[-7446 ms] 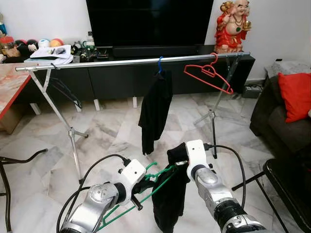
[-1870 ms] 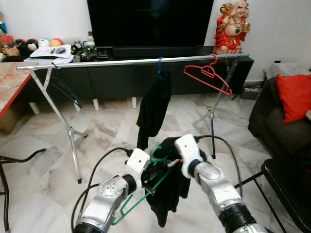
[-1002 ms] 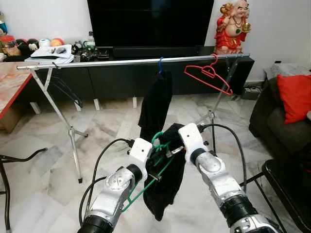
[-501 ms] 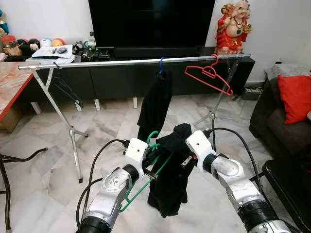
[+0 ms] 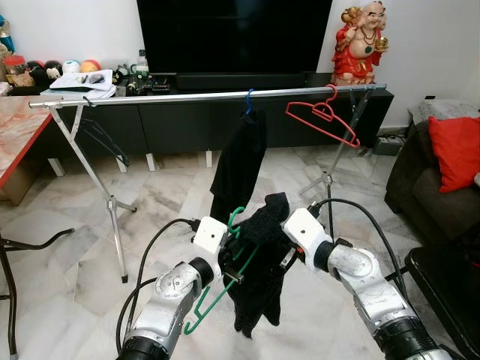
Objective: Hang hanger
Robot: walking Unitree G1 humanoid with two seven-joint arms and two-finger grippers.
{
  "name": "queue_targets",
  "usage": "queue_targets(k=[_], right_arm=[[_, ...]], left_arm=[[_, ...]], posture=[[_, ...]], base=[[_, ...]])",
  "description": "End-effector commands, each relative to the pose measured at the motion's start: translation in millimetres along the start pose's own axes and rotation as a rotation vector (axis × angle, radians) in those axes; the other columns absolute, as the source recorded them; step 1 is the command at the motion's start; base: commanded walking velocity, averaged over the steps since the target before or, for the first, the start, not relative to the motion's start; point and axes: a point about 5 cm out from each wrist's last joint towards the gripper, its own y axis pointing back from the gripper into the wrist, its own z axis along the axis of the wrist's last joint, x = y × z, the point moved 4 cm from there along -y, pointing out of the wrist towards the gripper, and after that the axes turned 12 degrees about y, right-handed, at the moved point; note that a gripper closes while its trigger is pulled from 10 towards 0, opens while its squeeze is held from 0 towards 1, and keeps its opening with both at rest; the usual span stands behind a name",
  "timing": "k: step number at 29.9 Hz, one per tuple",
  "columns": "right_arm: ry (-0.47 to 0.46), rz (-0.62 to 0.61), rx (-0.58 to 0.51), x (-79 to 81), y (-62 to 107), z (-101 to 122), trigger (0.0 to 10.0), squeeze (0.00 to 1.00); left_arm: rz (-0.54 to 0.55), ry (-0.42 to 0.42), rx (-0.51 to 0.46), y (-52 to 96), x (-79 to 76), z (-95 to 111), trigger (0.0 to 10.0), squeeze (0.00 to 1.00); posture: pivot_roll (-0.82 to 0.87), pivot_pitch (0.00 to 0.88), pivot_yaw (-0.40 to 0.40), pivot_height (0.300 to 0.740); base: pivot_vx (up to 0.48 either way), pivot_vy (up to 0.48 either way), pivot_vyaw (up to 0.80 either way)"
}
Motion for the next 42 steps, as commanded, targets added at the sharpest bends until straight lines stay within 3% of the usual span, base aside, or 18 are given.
queue_targets(k=[1, 3, 10, 16, 19, 20, 23, 30, 35, 38, 42], right_arm=[[0.010, -0.057, -0.011, -15.2, 0.4, 7, 10.0, 0.00], [0.010, -0.094, -0.021, -22.1, 0.4, 10, 10.0, 0.00], [0.036, -0.090, -0.051, -23.5, 0.6, 16, 10.0, 0.00], [0.083, 0.080, -0.017, 0.0, 0.6, 10, 10.0, 0.00], [0.094, 0.096, 0.010, 2.3, 0.6, 6, 10.0, 0.00], [0.087, 0.073, 0.085, -1.1, 0.0, -6, 10.0, 0.00], [0.056, -0.034, 0.163, -16.2, -0.6, -17, 10.0, 0.00], [0.005, -0.142, 0.211, -29.5, -0.2, -23, 10.0, 0.00], [-0.038, -0.148, 0.233, -27.7, -2.5, -24, 10.0, 0.00], [-0.021, -0.072, 0.186, -13.9, -7.6, -16, 10.0, 0.00], [0.038, 0.221, -0.008, 34.4, -9.5, 16, 10.0, 0.00]], left_arm=[[-0.033, -0.007, -0.001, -1.0, -6.9, 3, 10.0, 0.00], [-0.055, -0.012, 0.014, -0.2, -11.0, -1, 10.0, 0.00], [-0.078, -0.010, 0.027, 1.7, -15.3, -5, 10.0, 0.00], [-0.112, -0.004, 0.016, 2.0, -20.1, -2, 10.0, 0.00], [-0.115, 0.001, 0.007, 2.1, -21.3, -1, 10.0, 0.00], [-0.105, 0.009, -0.013, 1.9, -21.3, 1, 10.0, 0.00], [-0.091, 0.009, -0.021, 1.7, -19.5, 3, 10.0, 0.00], [-0.088, 0.006, -0.016, 2.2, -18.4, 3, 10.0, 0.00], [-0.086, 0.007, -0.017, 2.5, -18.0, 3, 10.0, 0.00], [-0.089, 0.008, -0.015, 2.4, -18.9, 2, 10.0, 0.00], [-0.102, 0.008, -0.013, 1.5, -21.6, 2, 10.0, 0.00]], posture=[[0.11, 0.000, -0.041, 0.740], [0.10, 0.000, -0.042, 0.740], [0.11, 0.000, -0.045, 0.740], [0.11, 0.000, -0.042, 0.740], [0.10, 0.000, -0.041, 0.740], [0.10, 0.000, -0.041, 0.740], [0.11, 0.000, -0.040, 0.740], [0.11, 0.000, -0.039, 0.740], [0.11, 0.000, -0.036, 0.740], [0.11, 0.000, -0.035, 0.740], [0.11, 0.000, -0.033, 0.740]], base=[[0.000, 0.000, 0.00], [0.000, 0.000, 0.00], [0.000, 0.000, 0.00], [0.000, 0.000, 0.00], [0.000, 0.000, 0.00], [0.000, 0.000, 0.00], [0.000, 0.000, 0.00], [0.000, 0.000, 0.00], [0.000, 0.000, 0.00], [0.000, 0.000, 0.00], [0.000, 0.000, 0.00]])
